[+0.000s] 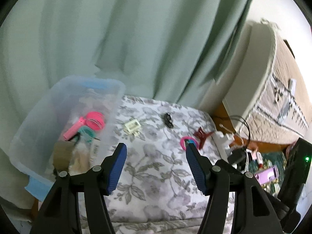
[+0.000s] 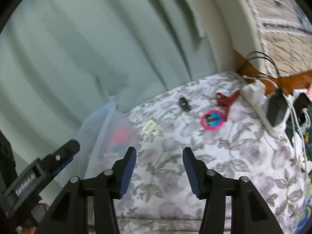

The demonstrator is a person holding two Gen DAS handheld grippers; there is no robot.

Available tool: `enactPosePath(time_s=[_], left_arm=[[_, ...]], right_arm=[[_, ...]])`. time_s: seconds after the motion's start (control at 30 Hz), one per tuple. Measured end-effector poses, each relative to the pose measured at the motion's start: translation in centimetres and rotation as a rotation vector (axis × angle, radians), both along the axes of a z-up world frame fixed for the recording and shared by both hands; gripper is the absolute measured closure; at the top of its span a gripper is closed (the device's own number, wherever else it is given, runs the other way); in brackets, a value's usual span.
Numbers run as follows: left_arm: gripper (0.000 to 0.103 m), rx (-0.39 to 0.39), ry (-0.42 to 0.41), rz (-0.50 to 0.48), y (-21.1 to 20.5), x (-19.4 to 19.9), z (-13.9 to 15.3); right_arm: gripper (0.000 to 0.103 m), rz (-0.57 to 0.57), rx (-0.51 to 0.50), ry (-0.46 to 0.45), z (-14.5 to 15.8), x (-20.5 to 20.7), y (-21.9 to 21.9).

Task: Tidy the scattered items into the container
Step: 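Withdraw both open grippers from the box toward the remaining items, then move the left gripper to the white plastic clip while the right moves to the pink mirror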

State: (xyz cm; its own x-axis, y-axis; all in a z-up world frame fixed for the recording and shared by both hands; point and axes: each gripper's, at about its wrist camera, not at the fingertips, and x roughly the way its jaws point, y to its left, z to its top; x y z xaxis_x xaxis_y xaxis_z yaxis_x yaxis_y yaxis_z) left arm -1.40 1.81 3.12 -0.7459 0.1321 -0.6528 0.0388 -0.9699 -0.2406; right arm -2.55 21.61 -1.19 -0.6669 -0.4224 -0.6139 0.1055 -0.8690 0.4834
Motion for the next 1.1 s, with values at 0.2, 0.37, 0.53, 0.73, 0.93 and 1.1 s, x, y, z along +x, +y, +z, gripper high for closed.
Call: enactPosePath(time_s=[0.2,0.37,0.53,0.73,0.93,1.1], left_arm=[[0.039,-0.022,-0.060,-0.051,2.0,-1.5,-1.7],[0.039,-0.038,-0.123,-0.060,2.3,-2.6,-3.6],[0.039,-0.045,-0.167,-0.050,2.0,-3.5,-5.3],[0.039,-0.058,-0.220,-0.053,1.9,-5.2,-7.4],[0.039,-0.084,-0.267,-0.031,1.5,-7.6,-9.2],[0.039,-0.089,-0.297,-0.006,0.6,-10.0,-10.8]], right_arm=[[0.047,-0.046,0.000,-0.044,-1.5,-0.8,2.3],[0.047,-0.089,-0.005,-0.091,-3.1,-1.8,4.0],[0.047,-0.098,0.005,-0.138,-4.5,-2.8,4.7],[0.047,-0.069,0.031,-0.195,-6.4,-3.9,4.1],[0.047,-0.054,0.072,-0.250,-8.1,-5.4,3.6],[0.047,-0.040,0.093,-0.295,-9.5,-7.3,3.3]])
